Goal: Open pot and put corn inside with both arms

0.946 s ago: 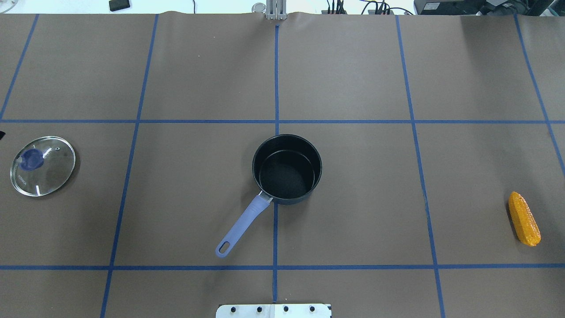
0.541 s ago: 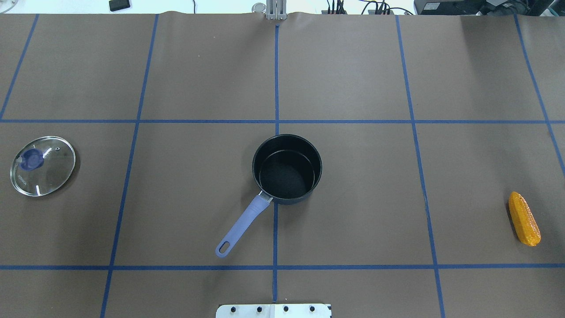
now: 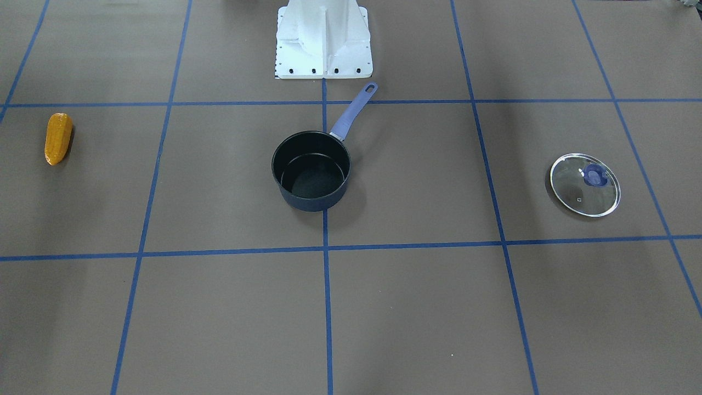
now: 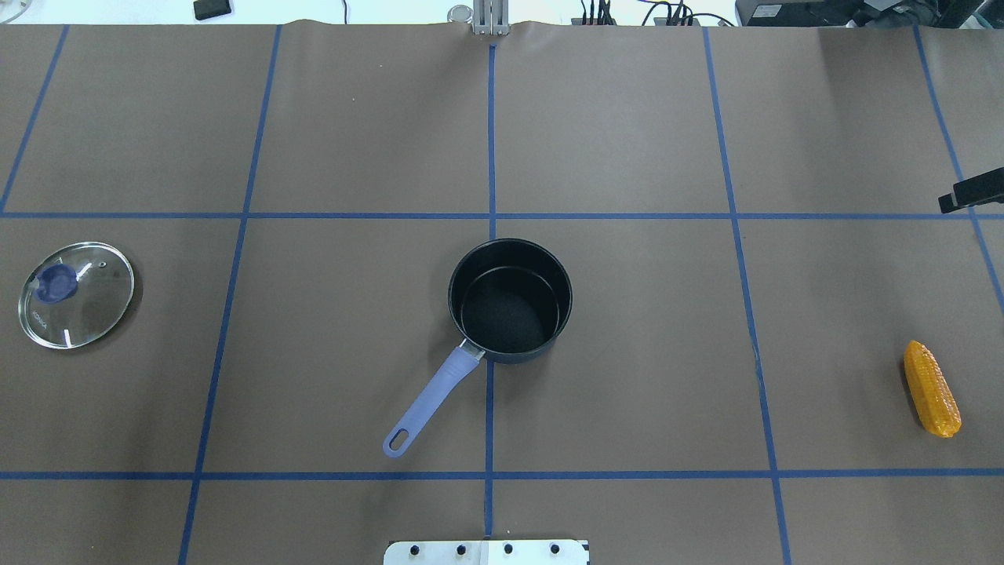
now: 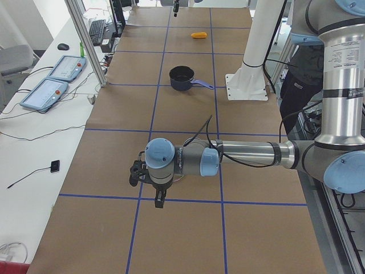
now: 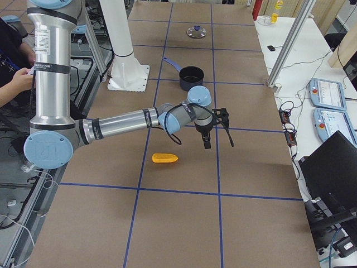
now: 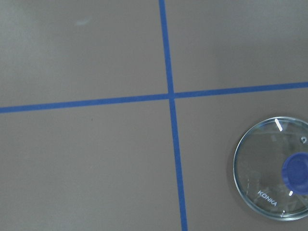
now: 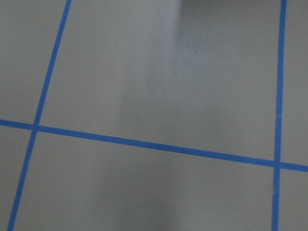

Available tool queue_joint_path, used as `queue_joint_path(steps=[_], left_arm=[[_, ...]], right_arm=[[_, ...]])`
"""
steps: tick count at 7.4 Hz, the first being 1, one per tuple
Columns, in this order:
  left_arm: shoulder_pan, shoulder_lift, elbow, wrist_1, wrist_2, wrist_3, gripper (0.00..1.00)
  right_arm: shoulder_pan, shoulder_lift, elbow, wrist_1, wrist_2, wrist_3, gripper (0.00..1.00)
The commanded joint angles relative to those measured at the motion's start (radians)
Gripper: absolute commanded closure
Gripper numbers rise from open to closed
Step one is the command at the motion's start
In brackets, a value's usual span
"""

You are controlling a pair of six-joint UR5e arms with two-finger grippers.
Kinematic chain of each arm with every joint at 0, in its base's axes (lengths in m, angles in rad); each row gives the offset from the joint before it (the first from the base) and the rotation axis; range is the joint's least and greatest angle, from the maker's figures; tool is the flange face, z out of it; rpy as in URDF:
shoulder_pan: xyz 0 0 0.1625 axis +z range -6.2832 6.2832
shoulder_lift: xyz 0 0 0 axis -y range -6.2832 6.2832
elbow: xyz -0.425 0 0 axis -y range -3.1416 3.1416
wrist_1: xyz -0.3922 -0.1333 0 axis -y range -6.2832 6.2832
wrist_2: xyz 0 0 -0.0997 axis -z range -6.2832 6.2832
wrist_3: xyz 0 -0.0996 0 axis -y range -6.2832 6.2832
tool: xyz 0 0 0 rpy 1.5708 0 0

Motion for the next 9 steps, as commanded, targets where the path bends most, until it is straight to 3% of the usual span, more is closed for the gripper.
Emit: queue_joint_path(steps=[1, 2, 4, 6, 8, 9], left_arm=[[0.001, 0.005, -0.002, -0.002, -0.002, 0.001, 0.02], [0.001, 0.005, -0.002, -0.003, -0.005, 0.001, 0.02], [0.001, 0.005, -0.002, -0.003, -0.011, 0.001, 0.02], [0.001, 0.005, -0.004, -0.005, -0.014, 0.001, 0.02], [0.001, 0.005, -0.006, -0.006, -0.016, 0.001, 0.02], [0.001, 0.006, -0.024, -0.003, -0.016, 0.001, 0.02]], right_arm=[[-0.192, -0.149, 0.009, 0.280, -0.147, 0.234, 0.00], [-0.258, -0.221, 0.011, 0.330, -0.224, 0.248, 0.00], [-0.352, -0.341, 0.011, 0.494, -0.289, 0.335, 0.00], [-0.478, -0.387, 0.011, 0.526, -0.421, 0.401, 0.00], [-0.544, -0.419, -0.005, 0.562, -0.473, 0.421, 0.00], [-0.620, -0.419, -0.006, 0.570, -0.543, 0.496, 0.01]])
